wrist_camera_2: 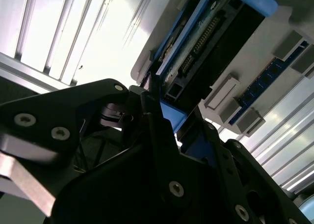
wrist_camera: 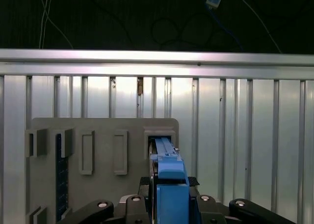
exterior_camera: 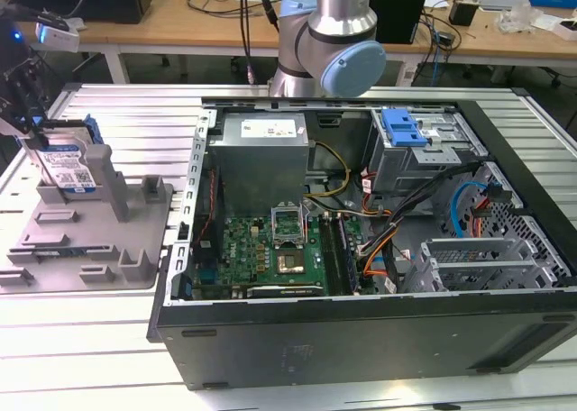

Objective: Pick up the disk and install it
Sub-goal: 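Pick up the disk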

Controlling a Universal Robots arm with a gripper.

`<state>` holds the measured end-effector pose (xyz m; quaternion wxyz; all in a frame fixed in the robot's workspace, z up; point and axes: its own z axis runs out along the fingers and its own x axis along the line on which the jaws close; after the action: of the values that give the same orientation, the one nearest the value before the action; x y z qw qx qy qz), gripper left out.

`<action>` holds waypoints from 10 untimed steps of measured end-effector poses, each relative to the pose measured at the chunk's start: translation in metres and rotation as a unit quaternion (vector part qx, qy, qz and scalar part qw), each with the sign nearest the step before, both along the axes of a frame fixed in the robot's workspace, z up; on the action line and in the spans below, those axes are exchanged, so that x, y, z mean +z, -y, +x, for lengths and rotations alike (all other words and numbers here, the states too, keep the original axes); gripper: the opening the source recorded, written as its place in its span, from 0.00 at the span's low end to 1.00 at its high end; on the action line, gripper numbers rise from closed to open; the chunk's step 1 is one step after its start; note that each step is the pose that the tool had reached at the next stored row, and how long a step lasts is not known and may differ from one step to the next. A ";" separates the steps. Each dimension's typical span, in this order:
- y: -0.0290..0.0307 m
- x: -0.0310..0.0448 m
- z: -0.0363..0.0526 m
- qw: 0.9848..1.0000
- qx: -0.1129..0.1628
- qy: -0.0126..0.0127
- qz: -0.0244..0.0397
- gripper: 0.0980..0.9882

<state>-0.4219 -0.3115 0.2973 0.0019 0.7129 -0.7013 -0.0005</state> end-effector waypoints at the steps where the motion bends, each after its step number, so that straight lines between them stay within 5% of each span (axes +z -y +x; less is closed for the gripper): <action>1: 0.0000 0.0000 0.0000 1.000 0.000 0.000 0.000 0.30; 10: 0.0000 -0.0002 0.0000 1.000 0.000 0.000 0.000 0.30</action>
<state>-0.4219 -0.3115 0.2971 0.0019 0.7129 -0.7013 -0.0005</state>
